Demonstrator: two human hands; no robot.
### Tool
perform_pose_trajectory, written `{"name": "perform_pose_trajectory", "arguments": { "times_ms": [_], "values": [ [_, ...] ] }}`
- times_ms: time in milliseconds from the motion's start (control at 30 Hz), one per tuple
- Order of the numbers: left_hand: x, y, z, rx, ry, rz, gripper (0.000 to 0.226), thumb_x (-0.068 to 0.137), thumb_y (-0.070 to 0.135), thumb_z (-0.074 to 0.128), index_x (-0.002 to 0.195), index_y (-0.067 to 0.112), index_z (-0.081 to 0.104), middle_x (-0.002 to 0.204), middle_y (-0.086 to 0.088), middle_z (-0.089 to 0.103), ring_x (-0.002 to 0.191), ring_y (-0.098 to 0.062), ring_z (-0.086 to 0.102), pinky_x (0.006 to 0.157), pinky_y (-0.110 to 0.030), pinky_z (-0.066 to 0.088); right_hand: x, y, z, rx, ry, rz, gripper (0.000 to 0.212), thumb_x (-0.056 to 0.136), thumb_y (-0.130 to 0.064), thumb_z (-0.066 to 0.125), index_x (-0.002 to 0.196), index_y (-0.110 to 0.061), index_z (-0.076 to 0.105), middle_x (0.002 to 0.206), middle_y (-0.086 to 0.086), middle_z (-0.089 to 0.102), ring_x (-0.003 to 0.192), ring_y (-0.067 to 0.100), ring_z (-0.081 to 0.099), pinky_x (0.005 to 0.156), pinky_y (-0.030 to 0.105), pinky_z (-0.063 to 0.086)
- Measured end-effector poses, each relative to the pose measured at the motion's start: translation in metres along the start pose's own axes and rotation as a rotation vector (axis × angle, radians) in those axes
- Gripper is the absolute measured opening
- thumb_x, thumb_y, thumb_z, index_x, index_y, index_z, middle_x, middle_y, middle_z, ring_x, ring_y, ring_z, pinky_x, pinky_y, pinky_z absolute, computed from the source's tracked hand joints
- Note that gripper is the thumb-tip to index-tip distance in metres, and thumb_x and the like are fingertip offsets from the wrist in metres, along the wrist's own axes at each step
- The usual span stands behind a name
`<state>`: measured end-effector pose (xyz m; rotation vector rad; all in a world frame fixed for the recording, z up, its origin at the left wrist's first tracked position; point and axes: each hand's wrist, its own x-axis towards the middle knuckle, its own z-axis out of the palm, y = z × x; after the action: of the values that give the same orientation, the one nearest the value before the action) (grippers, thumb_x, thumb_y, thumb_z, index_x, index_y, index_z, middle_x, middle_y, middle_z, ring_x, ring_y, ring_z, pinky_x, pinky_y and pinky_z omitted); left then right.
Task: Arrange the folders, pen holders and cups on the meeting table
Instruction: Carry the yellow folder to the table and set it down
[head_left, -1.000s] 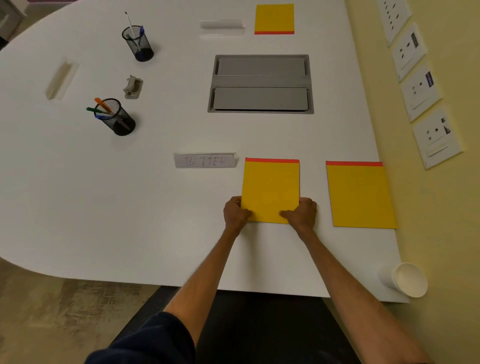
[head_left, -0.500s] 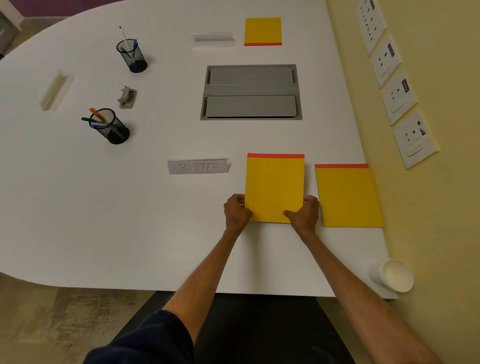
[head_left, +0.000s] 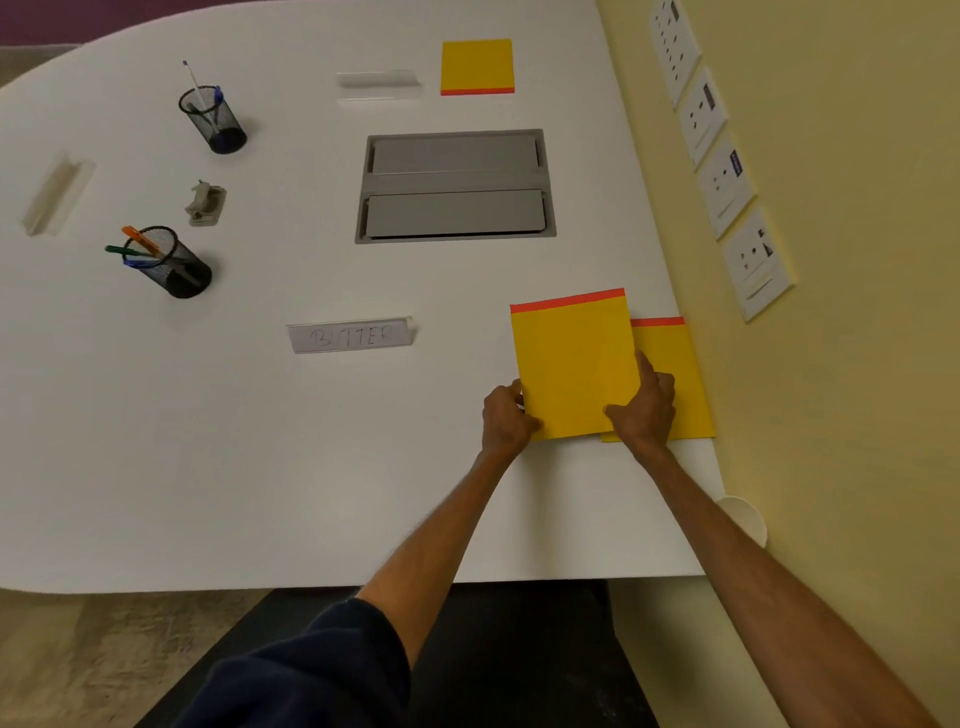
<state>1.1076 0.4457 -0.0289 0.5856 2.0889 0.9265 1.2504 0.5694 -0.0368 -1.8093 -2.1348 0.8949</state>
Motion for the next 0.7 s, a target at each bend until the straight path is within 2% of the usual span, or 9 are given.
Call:
{"name": "perform_pose_trajectory", "arguments": {
  "times_ms": [200, 433, 600, 700],
  "values": [
    [0.0, 0.012, 0.032, 0.065, -0.05, 0.048, 0.048, 0.074, 0.002, 0.077, 0.12, 0.003, 0.062, 0.113, -0.016, 0.062, 0.101, -0.03, 0.061, 0.071, -0.031, 0.045, 0.012, 0.033, -0.017, -0.02, -0.023, 0.033, 0.097, 0.075, -0.005, 0.08, 0.154, -0.023, 0.027, 0.14, 0.013, 0.04, 0.125, 0.036, 0.047, 0.099, 0.049, 0.046],
    [0.006, 0.027, 0.06, 0.185, -0.103, 0.093, 0.053, 0.077, -0.005, 0.068, 0.126, 0.003, 0.049, 0.115, -0.018, 0.063, 0.099, -0.035, 0.063, 0.075, -0.046, 0.056, 0.03, 0.054, -0.03, 0.009, -0.044, 0.108, 0.091, 0.074, -0.002, 0.079, 0.151, -0.021, 0.034, 0.137, 0.016, 0.042, 0.121, 0.037, 0.049, 0.095, 0.047, 0.05],
    [0.008, 0.023, 0.082, 0.257, -0.103, 0.064, 0.036, 0.078, -0.005, 0.062, 0.112, -0.001, 0.052, 0.108, -0.02, 0.06, 0.097, -0.036, 0.06, 0.067, -0.039, 0.045, 0.035, 0.068, -0.031, -0.057, -0.112, 0.14, 0.077, 0.078, -0.005, 0.074, 0.147, -0.011, 0.04, 0.139, 0.018, 0.04, 0.129, 0.036, 0.043, 0.103, 0.045, 0.044],
    [0.008, 0.022, 0.091, 0.272, -0.082, 0.042, 0.038, 0.08, 0.001, 0.064, 0.116, 0.001, 0.051, 0.112, -0.019, 0.055, 0.1, -0.035, 0.057, 0.069, -0.037, 0.043, 0.038, 0.068, -0.031, -0.125, -0.147, 0.052, 0.075, 0.078, -0.003, 0.071, 0.146, -0.01, 0.041, 0.144, 0.016, 0.038, 0.134, 0.034, 0.039, 0.106, 0.042, 0.042]
  ]
}}
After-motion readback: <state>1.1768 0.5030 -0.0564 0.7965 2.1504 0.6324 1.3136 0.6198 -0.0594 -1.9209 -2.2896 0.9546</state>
